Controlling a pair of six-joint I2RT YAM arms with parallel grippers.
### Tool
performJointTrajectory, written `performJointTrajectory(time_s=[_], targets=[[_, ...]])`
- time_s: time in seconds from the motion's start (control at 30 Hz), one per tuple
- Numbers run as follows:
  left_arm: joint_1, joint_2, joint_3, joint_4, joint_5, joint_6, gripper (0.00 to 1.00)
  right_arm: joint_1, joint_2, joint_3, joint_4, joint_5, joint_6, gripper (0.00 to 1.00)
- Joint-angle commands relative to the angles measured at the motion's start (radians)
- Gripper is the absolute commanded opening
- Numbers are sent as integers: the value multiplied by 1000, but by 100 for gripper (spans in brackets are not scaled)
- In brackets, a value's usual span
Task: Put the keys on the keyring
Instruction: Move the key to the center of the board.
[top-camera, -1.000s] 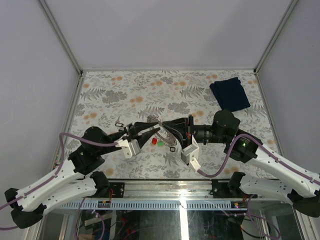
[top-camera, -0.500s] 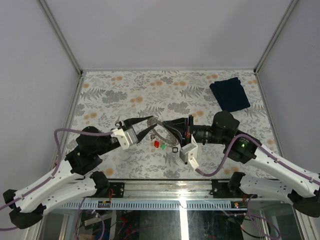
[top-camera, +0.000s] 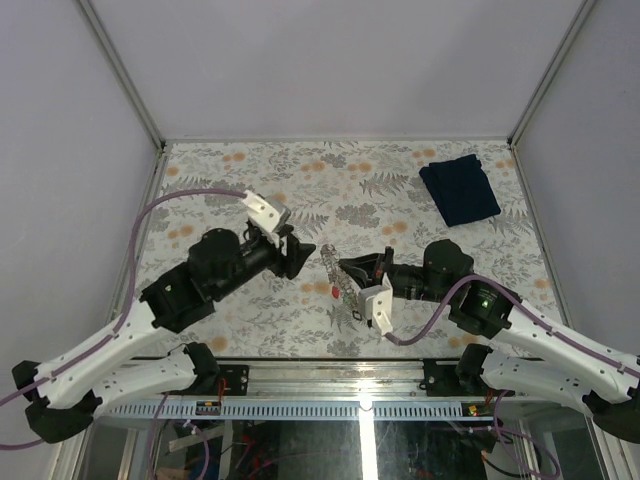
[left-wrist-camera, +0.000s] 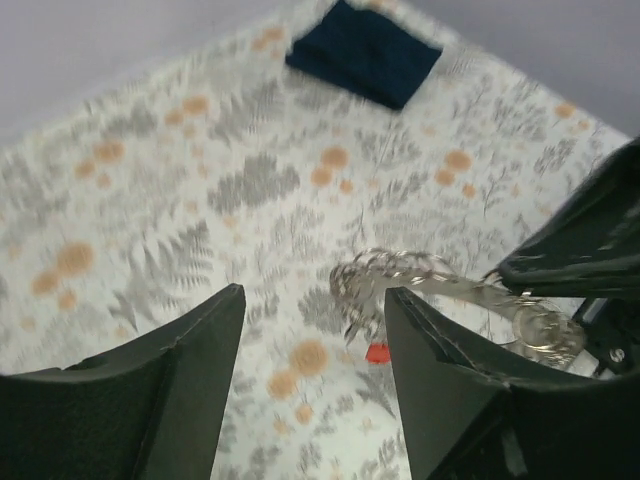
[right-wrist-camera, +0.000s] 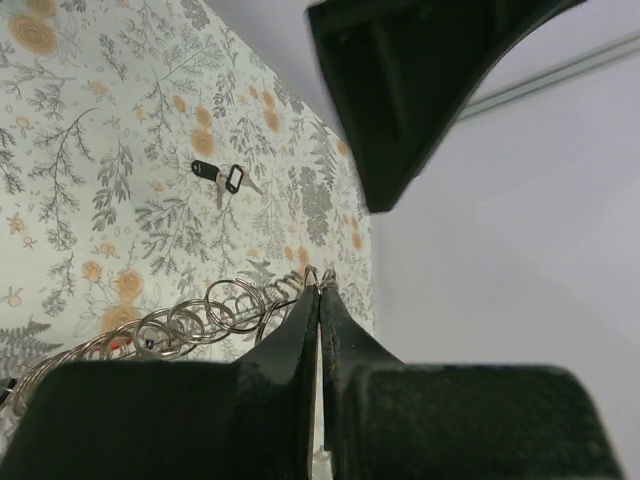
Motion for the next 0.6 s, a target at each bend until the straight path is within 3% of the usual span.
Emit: performJointTrajectory(time_s=[0.0, 0.13, 0.23, 0.57], targets=[[40, 107, 68, -224, -91, -219, 61, 9, -28, 40, 32, 38, 142, 0], [231, 256, 92, -339, 48, -299, 62, 9, -3, 90, -39, 45, 228, 0], [398, 327, 77, -367, 175, -315, 69, 9, 0, 80, -44, 42, 243, 0], [638, 478, 92, -433, 104, -168, 68, 9, -26, 39, -39, 10, 266, 0]])
